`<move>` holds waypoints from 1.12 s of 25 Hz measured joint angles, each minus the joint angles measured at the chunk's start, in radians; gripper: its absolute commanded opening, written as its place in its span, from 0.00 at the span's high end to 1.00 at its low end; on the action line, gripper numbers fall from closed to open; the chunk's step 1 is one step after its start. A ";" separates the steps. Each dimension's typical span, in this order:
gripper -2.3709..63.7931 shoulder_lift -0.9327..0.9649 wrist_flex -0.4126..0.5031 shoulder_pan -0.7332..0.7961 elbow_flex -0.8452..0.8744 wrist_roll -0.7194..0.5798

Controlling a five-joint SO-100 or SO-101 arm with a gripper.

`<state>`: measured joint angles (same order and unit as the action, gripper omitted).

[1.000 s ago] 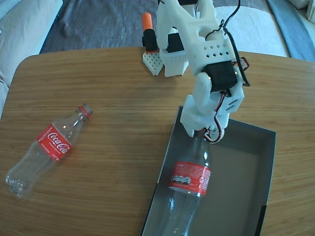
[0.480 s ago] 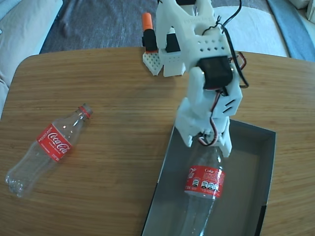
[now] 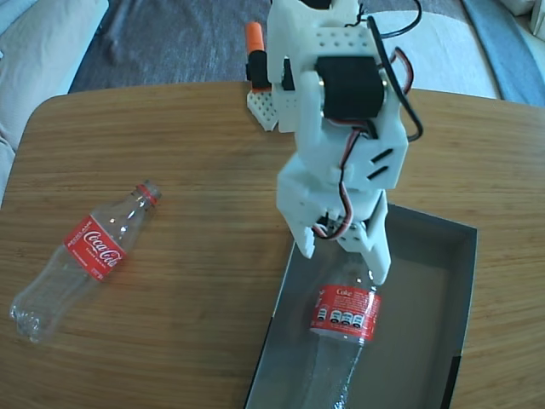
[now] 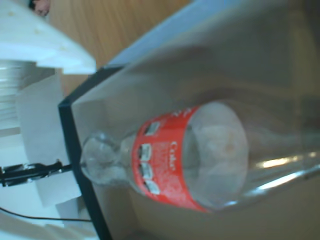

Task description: Grasp the bottles and put them in the box.

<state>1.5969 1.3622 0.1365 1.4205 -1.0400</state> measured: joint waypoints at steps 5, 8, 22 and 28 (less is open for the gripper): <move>0.36 0.000 0.146 -0.066 -0.080 0.000; 0.36 0.000 0.224 -0.112 -0.121 0.000; 0.36 0.000 0.282 -0.422 -0.176 -0.005; 0.36 0.002 0.282 -0.571 -0.127 -0.101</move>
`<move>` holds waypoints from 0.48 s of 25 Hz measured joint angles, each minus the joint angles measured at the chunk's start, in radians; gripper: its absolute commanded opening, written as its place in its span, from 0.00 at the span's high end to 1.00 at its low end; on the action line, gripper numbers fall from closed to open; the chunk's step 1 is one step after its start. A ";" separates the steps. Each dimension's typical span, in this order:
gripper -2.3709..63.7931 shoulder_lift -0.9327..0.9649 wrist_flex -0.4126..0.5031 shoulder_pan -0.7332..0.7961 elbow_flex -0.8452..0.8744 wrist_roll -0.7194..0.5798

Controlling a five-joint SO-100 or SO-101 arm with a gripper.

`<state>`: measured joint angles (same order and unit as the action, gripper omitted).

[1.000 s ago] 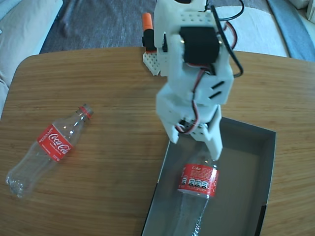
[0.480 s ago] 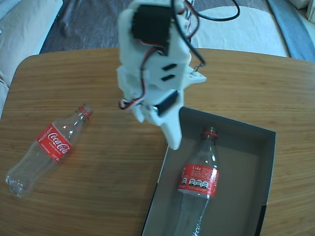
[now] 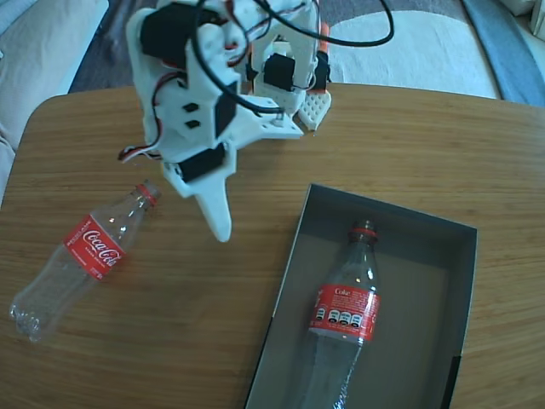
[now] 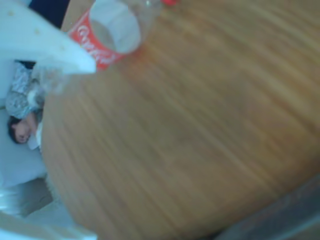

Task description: Grasp the bottles and put them in the box.

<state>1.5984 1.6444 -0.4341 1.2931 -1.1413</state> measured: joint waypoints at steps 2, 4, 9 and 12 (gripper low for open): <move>0.36 0.000 0.000 -0.049 0.020 -0.032; 0.36 0.000 0.000 -0.092 0.048 -0.069; 0.36 0.000 0.000 -0.199 0.120 -0.172; 0.36 0.000 0.000 -0.247 0.143 -0.238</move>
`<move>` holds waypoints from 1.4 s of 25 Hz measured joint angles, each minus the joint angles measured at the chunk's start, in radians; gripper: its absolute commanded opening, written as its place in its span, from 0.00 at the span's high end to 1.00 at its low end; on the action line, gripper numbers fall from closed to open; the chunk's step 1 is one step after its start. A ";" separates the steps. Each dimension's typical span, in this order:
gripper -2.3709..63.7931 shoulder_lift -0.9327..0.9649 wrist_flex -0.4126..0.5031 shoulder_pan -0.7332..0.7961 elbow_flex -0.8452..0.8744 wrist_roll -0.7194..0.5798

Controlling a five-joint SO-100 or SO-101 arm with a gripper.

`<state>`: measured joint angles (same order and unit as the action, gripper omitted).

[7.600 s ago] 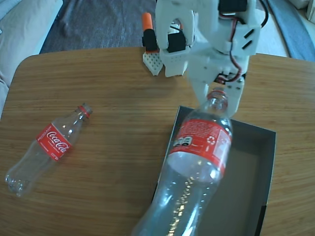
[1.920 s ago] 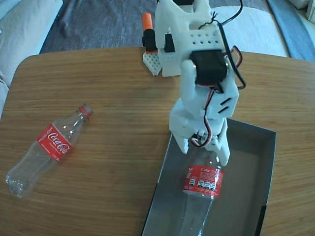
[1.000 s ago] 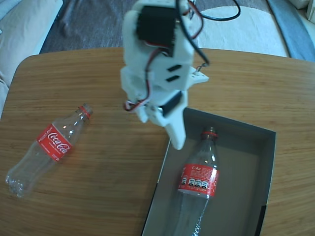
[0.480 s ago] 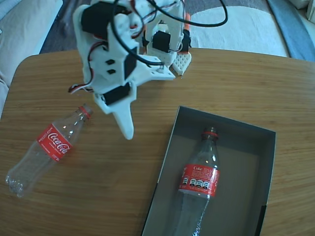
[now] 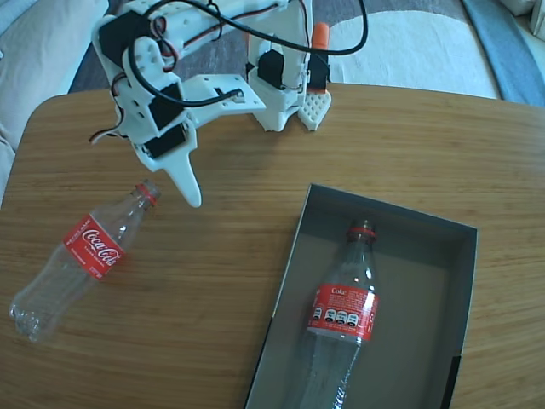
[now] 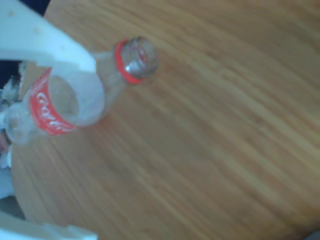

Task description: Grasp the bottles and put them in the box.

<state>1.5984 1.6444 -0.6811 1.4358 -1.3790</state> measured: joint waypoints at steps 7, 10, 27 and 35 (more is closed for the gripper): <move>0.36 0.000 -0.003 -0.091 0.023 -0.170; 0.36 0.000 -0.052 -0.110 0.075 -0.227; 0.35 0.000 -0.367 -0.236 0.230 -0.431; 0.35 -0.117 -0.445 -0.261 0.212 -0.431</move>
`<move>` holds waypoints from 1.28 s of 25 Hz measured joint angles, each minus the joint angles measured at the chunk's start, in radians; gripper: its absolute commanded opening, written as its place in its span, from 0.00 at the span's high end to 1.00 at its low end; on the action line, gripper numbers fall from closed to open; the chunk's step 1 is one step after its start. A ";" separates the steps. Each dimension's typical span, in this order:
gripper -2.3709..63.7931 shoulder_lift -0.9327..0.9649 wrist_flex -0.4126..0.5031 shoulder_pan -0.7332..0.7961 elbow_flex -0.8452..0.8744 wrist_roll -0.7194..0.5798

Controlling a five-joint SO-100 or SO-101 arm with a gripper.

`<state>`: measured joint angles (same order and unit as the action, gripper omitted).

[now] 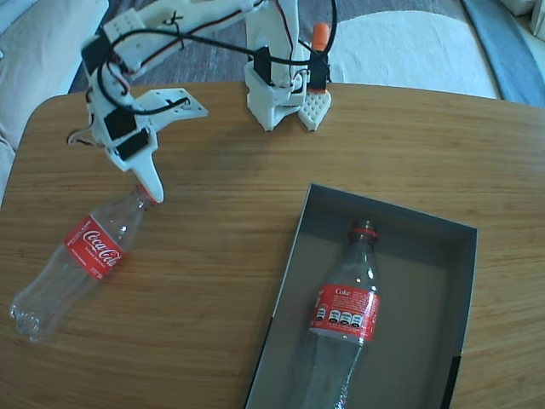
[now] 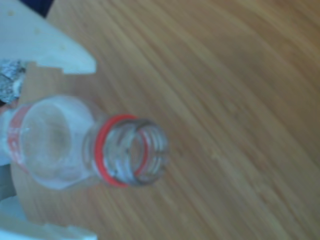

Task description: Grasp the bottles and put them in the box.

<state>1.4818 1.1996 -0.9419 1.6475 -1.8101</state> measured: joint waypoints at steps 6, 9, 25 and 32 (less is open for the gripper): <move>0.35 -0.094 -0.008 0.003 -0.092 0.000; 0.35 -0.140 -0.008 -0.006 -0.135 0.000; 0.35 -0.238 -0.009 0.080 -0.232 0.006; 0.35 -0.239 -0.009 0.095 -0.232 0.009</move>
<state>1.2425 1.1904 -0.8468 1.4159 -1.8009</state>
